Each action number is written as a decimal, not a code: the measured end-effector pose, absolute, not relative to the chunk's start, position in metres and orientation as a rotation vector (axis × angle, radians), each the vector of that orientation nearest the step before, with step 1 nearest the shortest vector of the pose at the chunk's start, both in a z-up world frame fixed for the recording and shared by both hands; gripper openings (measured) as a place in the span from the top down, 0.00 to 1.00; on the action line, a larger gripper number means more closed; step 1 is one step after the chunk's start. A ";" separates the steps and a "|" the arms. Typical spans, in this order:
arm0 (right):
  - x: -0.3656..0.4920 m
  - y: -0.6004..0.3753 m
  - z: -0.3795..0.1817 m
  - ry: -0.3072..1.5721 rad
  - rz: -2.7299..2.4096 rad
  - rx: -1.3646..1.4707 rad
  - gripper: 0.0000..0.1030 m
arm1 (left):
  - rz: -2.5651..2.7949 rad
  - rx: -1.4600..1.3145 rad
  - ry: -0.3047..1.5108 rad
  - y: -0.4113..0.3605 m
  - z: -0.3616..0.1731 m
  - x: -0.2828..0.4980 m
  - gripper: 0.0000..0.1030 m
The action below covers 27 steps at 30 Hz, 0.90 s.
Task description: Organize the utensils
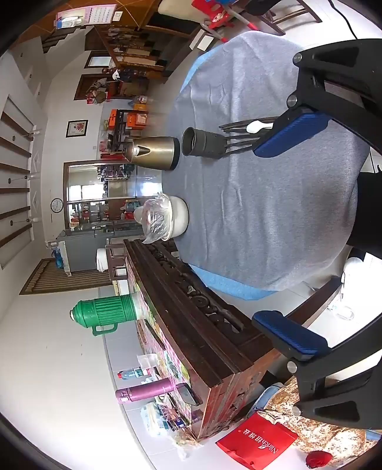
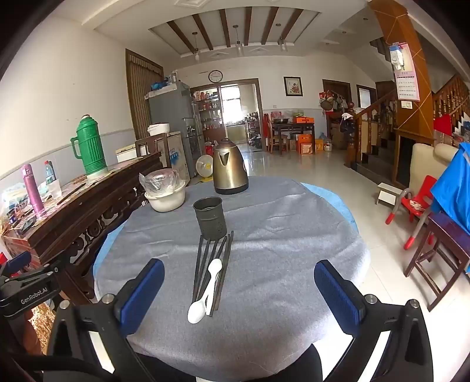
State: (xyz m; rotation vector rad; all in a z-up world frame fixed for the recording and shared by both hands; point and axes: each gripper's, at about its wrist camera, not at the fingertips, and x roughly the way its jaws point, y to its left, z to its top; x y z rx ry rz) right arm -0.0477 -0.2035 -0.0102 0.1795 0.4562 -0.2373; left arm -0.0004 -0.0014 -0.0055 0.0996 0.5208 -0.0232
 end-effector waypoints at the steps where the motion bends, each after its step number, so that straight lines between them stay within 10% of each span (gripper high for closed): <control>1: -0.049 -0.204 -0.009 0.456 -0.237 0.178 0.00 | -0.022 0.100 0.520 -0.001 -0.003 -0.002 0.00; 27: -0.050 -0.206 -0.012 0.443 -0.222 0.168 0.00 | -0.023 0.083 0.518 0.004 -0.002 -0.002 0.00</control>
